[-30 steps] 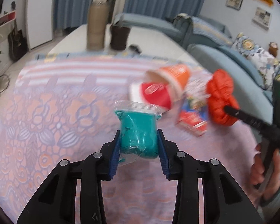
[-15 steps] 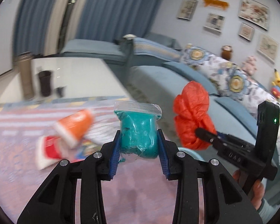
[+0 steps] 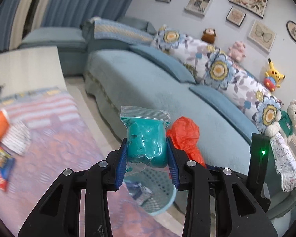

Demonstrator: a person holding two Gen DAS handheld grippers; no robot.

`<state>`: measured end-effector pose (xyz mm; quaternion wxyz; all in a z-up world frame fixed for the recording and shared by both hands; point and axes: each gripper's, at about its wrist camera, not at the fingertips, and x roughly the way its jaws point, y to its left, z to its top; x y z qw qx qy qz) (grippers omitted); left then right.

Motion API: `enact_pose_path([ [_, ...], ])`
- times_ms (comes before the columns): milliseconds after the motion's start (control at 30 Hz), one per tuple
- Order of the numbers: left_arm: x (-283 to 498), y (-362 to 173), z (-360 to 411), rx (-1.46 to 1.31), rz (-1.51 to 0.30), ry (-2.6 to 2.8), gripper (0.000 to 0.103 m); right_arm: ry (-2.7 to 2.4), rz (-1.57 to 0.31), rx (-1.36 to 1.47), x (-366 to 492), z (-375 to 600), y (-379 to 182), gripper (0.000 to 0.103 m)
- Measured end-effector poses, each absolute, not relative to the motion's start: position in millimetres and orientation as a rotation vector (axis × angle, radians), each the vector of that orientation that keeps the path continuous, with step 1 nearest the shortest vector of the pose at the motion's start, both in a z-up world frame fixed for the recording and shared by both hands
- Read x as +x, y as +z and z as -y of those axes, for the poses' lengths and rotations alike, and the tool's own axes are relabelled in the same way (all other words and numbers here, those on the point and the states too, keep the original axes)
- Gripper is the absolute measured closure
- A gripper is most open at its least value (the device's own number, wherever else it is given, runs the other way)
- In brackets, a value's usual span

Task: Collect trash
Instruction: 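Carry teal packet and red bag over the wastebasket and open both tools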

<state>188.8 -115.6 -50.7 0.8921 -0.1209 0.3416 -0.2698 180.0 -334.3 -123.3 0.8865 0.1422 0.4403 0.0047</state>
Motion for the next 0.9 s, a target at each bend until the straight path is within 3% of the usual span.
enact_pose_path([
  [333,196.3,-120.1,151.2,-0.199,-0.876,-0.607,0.066,-0.06,-1.04,0.399,185.4,362.2,-191.4,0.071],
  [533,196.9,-120.2,146.9,-0.213,-0.875,-0.609,0.045,-0.083,-1.029,0.403,186.3,363.3,-192.7,0.053],
  [900,193.5,-104.4,130.1,-0.241,-0.837,-0.624,0.044,-0.066,-0.998,0.378,173.8,351.9,-182.1,0.052],
])
